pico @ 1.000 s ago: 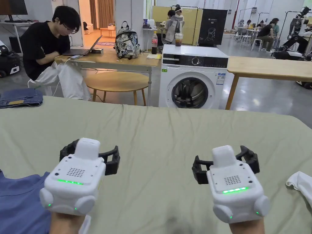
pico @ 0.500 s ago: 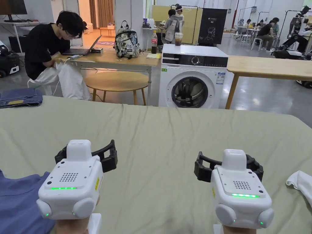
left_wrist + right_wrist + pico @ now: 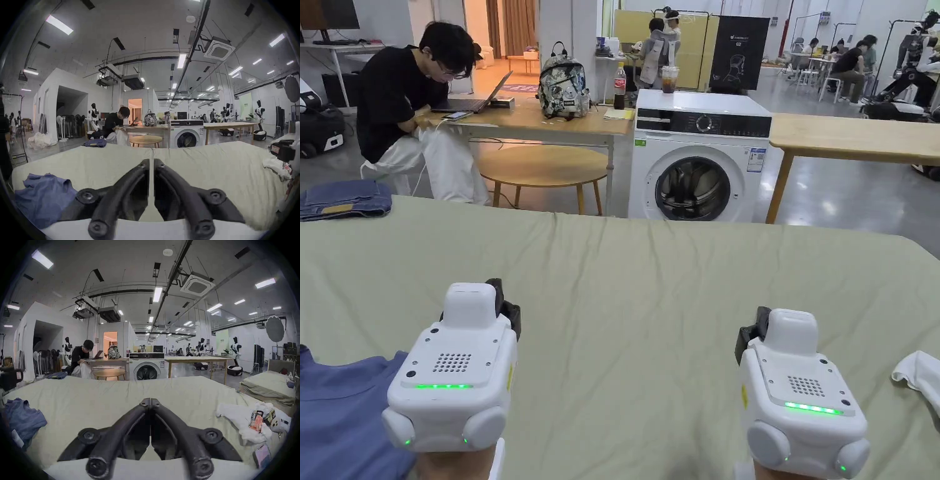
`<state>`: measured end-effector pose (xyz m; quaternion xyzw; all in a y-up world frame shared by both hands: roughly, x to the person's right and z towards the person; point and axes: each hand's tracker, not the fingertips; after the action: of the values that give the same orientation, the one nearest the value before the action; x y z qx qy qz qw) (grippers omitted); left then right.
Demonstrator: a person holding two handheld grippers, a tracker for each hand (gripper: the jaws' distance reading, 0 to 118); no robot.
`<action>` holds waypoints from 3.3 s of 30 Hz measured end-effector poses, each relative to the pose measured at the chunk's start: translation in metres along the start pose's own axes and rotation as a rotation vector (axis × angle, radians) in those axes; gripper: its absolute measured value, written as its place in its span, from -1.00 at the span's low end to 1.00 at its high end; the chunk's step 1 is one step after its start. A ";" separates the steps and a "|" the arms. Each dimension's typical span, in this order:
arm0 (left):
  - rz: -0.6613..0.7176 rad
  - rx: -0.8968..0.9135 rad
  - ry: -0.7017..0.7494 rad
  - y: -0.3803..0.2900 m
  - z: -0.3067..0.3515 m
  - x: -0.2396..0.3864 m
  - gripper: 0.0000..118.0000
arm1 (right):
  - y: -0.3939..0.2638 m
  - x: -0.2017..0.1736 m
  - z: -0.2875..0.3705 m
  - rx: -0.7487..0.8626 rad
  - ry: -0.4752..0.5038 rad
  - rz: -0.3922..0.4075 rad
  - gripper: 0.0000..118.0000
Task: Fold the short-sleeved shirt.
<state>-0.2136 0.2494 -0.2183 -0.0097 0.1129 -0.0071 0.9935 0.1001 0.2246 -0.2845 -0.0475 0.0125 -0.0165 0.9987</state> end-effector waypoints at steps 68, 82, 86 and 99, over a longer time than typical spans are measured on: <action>0.111 -0.874 0.279 -0.103 -0.014 -0.320 -1.00 | -0.048 -0.099 -0.003 -0.228 0.221 0.145 -1.00; 0.214 -0.480 0.158 0.037 0.011 -0.299 -1.00 | -0.028 -0.085 -0.005 -0.186 0.175 0.099 -1.00; 0.170 -0.375 0.111 0.089 0.010 -0.266 -1.00 | -0.023 -0.076 -0.007 -0.170 0.159 0.089 -1.00; 0.102 -0.270 -0.263 0.157 -0.051 -0.110 -1.00 | -0.004 -0.016 0.007 -0.133 0.056 0.069 -1.00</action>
<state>-0.3304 0.4075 -0.2468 -0.1382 -0.0174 0.0598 0.9884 0.0840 0.2217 -0.2772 -0.1127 0.0431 0.0174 0.9925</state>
